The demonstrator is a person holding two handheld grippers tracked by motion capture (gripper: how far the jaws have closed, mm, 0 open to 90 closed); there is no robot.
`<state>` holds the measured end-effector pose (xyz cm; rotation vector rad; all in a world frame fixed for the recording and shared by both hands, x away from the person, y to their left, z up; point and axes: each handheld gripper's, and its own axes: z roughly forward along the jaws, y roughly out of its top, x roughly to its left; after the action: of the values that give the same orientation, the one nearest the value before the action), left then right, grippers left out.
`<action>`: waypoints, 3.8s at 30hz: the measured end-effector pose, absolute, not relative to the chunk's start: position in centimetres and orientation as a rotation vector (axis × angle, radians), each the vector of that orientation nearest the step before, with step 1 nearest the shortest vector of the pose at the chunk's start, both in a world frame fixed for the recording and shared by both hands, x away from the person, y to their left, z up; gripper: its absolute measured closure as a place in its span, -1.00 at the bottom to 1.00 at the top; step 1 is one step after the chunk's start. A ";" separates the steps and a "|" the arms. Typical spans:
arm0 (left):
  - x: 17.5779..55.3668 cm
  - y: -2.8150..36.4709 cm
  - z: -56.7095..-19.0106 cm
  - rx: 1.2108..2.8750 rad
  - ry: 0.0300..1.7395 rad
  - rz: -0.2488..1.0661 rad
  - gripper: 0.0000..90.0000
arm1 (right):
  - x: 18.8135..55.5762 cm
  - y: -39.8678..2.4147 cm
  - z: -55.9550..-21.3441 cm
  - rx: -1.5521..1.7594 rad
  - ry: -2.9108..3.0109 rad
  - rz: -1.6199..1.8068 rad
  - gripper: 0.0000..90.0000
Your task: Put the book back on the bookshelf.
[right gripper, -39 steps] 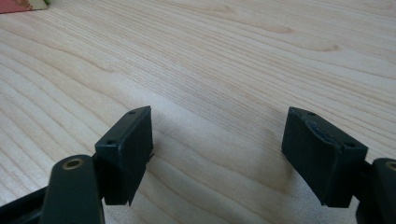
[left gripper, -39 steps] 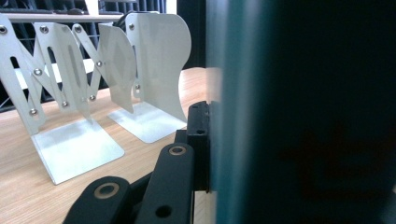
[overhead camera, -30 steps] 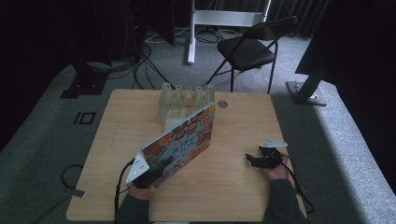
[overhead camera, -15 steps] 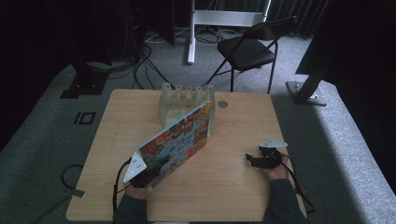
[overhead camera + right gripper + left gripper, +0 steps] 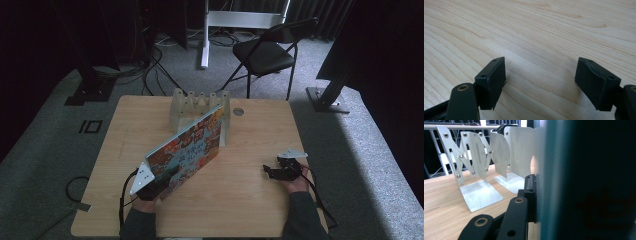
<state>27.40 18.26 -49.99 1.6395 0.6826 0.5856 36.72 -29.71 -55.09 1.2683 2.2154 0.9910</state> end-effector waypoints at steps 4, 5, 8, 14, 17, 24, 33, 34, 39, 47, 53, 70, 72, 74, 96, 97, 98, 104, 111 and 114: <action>27.4 18.4 -50.0 1.638 0.687 0.595 0.79 | 36.7 -29.7 -55.1 1.268 2.216 0.991 -0.46; 27.4 18.5 -49.9 1.638 0.689 0.596 0.79 | 36.7 -29.7 -55.1 1.268 2.216 0.991 -0.46; 27.4 18.5 -49.9 1.639 0.693 0.598 0.79 | 36.7 -29.7 -55.1 1.268 2.216 0.991 -0.46; 27.4 18.7 -49.9 1.634 0.703 0.598 0.79 | 36.7 -29.7 -55.1 1.267 2.216 0.992 -0.46; 27.4 18.8 -49.9 1.632 0.709 0.598 0.79 | 36.7 -29.7 -55.1 1.267 2.217 0.992 -0.46; 27.4 19.0 -49.9 1.624 0.719 0.607 0.79 | 36.7 -29.7 -55.1 1.267 2.217 0.992 -0.46; 27.2 19.5 -49.8 1.620 0.737 0.630 0.79 | 36.7 -29.7 -55.1 1.267 2.217 0.992 -0.46; 27.2 19.5 -49.8 1.620 0.739 0.632 0.79 | 36.7 -29.7 -55.1 1.267 2.217 0.992 -0.46; 27.2 19.7 -49.8 1.616 0.749 0.637 0.79 | 36.7 -29.7 -55.1 1.267 2.217 0.992 -0.46; 27.1 19.9 -49.8 1.613 0.759 0.643 0.79 | 36.7 -29.7 -55.1 1.267 2.217 0.992 -0.46; 27.1 20.2 -49.8 1.606 0.770 0.638 0.79 | 36.7 -29.7 -55.1 1.266 2.217 0.992 -0.46; 26.5 21.5 -49.3 1.565 0.796 0.649 0.80 | 36.7 -29.7 -55.1 1.266 2.217 0.992 -0.46; 26.4 21.6 -49.3 1.559 0.800 0.651 0.80 | 36.7 -29.7 -55.1 1.267 2.217 0.992 -0.46; 26.4 21.8 -49.3 1.556 0.804 0.651 0.79 | 36.7 -29.7 -55.1 1.265 2.217 0.992 -0.46; 26.0 22.8 -48.7 1.522 0.848 0.671 0.80 | 36.7 -29.7 -55.1 1.266 2.218 0.991 -0.46; 26.0 22.8 -48.7 1.522 0.849 0.673 0.80 | 36.7 -29.7 -55.1 1.266 2.218 0.992 -0.46; 26.0 22.8 -48.7 1.523 0.850 0.675 0.80 | 36.7 -29.7 -55.1 1.266 2.217 0.992 -0.46; 26.0 22.6 -48.5 1.516 0.860 0.680 0.80 | 36.7 -29.7 -55.1 1.266 2.218 0.991 -0.46; 26.1 22.5 -48.2 1.518 0.868 0.696 0.80 | 36.7 -29.7 -55.1 1.265 2.218 0.992 -0.46; 26.1 22.5 -48.1 1.520 0.871 0.706 0.80 | 36.7 -29.7 -55.1 1.265 2.218 0.992 -0.46</action>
<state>26.09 22.48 -48.13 1.5204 0.8715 0.7065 36.71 -29.70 -55.09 1.2654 2.2183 0.9919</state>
